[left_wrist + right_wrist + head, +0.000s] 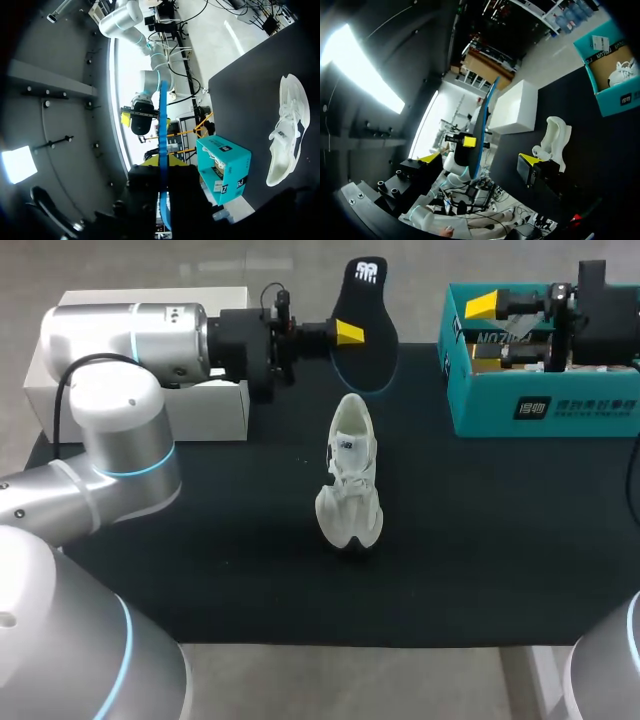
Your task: Take the shoe out of the shoebox, open the shoe tongue, remove and reinsert the insole, then place the shoe into the shoebox
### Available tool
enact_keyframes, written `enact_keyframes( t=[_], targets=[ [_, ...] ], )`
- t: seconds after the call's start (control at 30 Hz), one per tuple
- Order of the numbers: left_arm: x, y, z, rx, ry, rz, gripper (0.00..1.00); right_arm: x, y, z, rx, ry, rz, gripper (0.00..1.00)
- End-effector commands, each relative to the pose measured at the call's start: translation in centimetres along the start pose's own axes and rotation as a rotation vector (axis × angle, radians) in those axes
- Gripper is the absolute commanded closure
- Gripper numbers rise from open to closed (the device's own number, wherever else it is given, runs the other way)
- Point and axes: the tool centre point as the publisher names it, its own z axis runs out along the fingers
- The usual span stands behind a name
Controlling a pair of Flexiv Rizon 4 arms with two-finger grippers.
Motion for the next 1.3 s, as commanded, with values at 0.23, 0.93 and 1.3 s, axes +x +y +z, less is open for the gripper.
enact_keyframes(
  t=[0.23, 0.93, 1.3],
  targets=[
    [0.1, -0.1, -0.4, -0.005, -0.002, -0.005, 1.0, -2.0, -0.1, -3.3, 0.072, -0.052, -0.001, 0.0],
    [0.0, 0.1, -1.0, 0.005, -0.02, -0.04, 1.0, -2.7, 1.0, -2.0, 0.049, 0.094, 0.075, 0.0],
    [0.2, 0.3, -0.7, 0.013, -0.03, -0.039, 1.0, -2.8, 2.2, 1.6, 0.095, 0.125, 0.05, 0.0]
  ],
)
